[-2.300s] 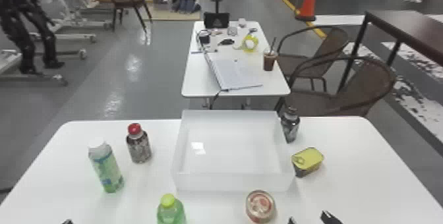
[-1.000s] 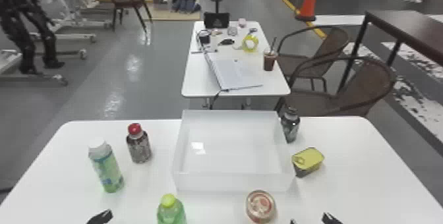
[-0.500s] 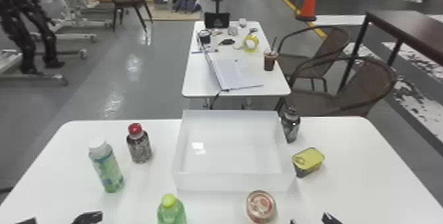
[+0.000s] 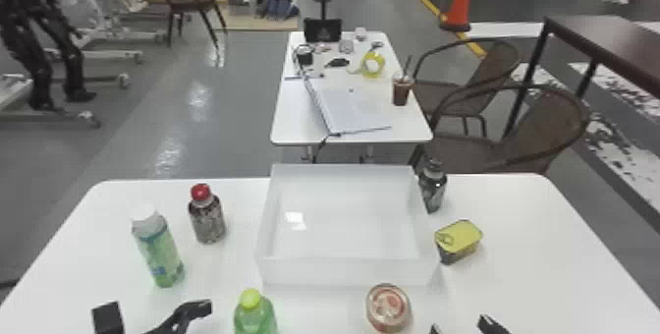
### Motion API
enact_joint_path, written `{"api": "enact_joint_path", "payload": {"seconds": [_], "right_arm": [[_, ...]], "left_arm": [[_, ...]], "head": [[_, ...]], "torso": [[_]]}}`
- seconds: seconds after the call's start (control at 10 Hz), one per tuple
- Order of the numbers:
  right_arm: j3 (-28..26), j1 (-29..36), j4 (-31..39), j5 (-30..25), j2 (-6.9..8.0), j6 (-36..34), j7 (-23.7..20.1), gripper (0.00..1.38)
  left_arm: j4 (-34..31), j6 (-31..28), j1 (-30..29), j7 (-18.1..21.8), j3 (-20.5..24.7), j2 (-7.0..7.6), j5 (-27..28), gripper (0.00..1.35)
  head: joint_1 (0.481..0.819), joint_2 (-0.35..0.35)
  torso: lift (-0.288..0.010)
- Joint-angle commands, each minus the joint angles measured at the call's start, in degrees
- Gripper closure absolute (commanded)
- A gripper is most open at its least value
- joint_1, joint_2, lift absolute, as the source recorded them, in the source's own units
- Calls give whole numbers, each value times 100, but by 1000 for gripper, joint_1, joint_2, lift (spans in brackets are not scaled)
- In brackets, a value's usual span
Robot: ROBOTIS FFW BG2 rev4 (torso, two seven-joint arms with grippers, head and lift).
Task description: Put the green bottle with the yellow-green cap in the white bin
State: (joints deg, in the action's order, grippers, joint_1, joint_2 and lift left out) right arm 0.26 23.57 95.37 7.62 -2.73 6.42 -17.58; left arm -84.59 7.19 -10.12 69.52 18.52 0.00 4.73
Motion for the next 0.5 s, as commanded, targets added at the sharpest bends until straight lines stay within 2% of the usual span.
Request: {"api": "enact_joint_path", "payload": {"seconds": [0.0, 0.2, 0.4], "right_arm": [[0, -1, -19, -15, 27, 0, -18, 332], [0, -10, -36, -15, 54, 0, -35, 332], [0, -10, -63, -24, 89, 0, -62, 332]], "left_arm": [[56, -60, 98, 106, -209, -15, -25, 130], [153, -227, 230, 202, -507, -15, -148, 125], [294, -350, 336, 290, -666, 88, -235, 125]], "head": [[549, 0], [549, 0], [549, 0]], "torso": [[-100], [-100], [-100]]}}
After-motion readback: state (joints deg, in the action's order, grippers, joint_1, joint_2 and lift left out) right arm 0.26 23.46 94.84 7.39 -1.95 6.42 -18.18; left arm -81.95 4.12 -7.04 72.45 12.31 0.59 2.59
